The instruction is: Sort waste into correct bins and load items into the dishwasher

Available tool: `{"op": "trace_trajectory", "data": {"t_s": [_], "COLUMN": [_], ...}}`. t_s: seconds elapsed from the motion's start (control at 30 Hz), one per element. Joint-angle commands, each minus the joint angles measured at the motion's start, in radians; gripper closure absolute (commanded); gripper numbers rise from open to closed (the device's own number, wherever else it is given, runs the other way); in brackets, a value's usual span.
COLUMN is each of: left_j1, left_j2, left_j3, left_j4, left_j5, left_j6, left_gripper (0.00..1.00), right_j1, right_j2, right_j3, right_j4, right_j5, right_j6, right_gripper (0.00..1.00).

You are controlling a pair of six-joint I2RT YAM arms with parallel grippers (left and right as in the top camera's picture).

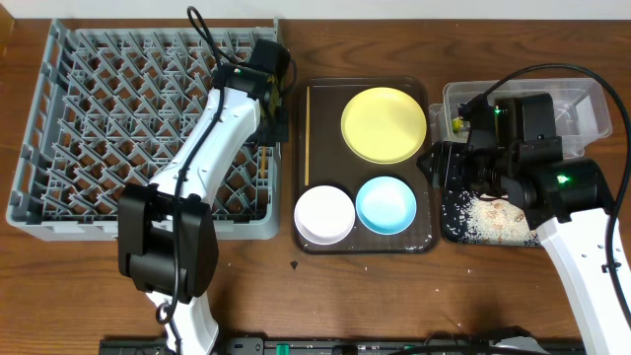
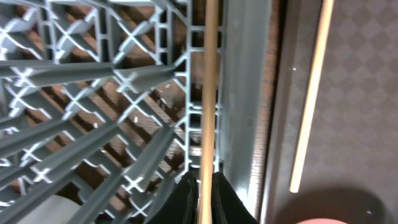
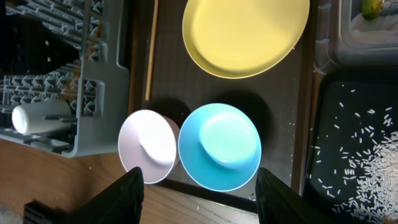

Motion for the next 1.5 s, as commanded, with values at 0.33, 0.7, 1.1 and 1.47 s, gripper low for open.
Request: {"op": "trace_trajectory", "data": {"t_s": [0.33, 0.7, 1.1, 1.47], "left_j1": [-0.003, -0.154, -0.231, -0.230], "left_j2": [-0.046, -0.140, 0.132, 0.273], "left_j3": [0.021, 0.029, 0.010, 0.010], "left_j4": [-0.028, 0.034, 0.203, 0.285], "left_j5": [0.099, 0.135, -0.153, -0.158], "left_j6": [0.005, 0.002, -0.070, -0.073], "left_gripper": [0.83, 0.50, 0.53, 0.59], "right_j1": [-0.003, -0.003, -0.002, -0.002], "right_j2": [0.001, 0.001, 0.001, 0.001], "right_j3": [0.003, 0.003, 0.002, -0.003], "right_j4": [-0.001, -0.001, -0.002, -0.009], "right_j5": [0.000, 0.000, -0.001, -0.001], "right_j6": [0.005, 0.006, 0.006, 0.006], "right_gripper": [0.44, 0.44, 0.43, 0.43]}}
